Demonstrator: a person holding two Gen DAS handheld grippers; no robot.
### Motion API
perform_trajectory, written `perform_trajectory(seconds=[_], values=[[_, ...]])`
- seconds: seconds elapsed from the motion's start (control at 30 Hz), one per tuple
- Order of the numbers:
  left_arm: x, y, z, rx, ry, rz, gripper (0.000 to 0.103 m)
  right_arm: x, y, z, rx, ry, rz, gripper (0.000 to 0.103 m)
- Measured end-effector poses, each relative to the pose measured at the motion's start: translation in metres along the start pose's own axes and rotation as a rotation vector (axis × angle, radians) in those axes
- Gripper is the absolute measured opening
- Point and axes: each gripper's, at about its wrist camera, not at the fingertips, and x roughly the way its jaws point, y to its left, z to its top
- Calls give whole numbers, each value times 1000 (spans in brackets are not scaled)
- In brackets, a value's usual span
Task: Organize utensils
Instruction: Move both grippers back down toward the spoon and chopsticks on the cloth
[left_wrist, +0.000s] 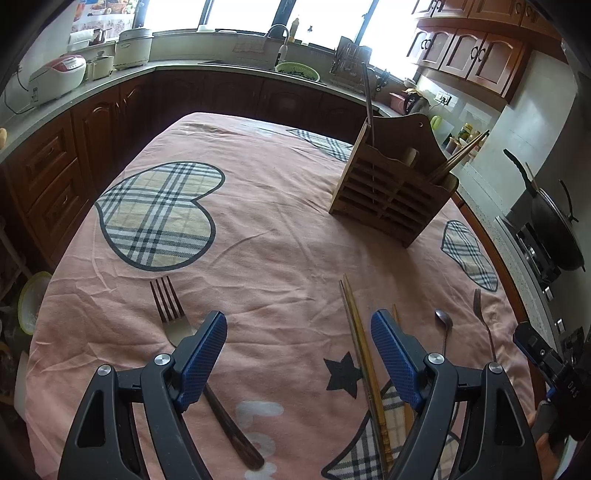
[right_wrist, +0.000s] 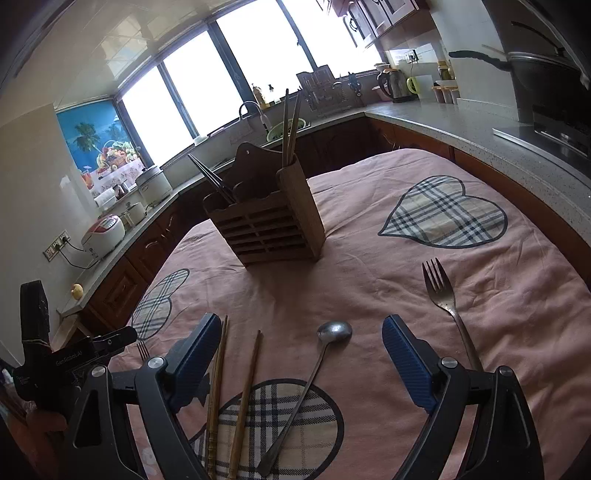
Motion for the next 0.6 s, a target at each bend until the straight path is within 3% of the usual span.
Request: perform_trajectory(seconds=[0.6], values=[[31,-14,-5,38,77,8,79,22,-1,-19,-29,95,-18,88]])
